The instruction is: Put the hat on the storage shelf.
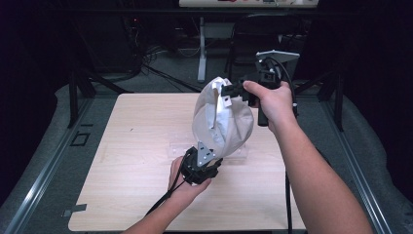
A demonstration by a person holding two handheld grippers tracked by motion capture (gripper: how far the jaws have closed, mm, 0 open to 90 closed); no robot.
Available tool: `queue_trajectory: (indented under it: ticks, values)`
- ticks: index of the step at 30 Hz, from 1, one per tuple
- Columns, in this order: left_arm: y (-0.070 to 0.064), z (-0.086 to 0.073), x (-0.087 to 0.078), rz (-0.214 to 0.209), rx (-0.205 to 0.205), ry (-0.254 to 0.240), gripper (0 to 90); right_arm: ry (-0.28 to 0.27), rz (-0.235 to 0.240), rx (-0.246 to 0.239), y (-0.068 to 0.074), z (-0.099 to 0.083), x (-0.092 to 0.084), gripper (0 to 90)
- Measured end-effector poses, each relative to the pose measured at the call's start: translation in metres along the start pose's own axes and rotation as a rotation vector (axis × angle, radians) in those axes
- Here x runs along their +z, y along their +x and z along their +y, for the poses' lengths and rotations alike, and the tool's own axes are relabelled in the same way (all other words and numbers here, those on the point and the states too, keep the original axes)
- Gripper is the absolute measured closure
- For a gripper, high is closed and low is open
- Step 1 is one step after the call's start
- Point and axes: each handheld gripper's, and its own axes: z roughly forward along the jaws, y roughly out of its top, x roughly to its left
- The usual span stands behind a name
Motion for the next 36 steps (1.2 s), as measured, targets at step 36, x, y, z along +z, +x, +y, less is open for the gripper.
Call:
queue_trajectory:
  ticks: [36]
  values:
    - [0.062,0.006,-0.024,-0.083,-0.037,-0.043,82.9,-0.004,-0.002,-0.038,0.018,-0.003,0.005,82.2]
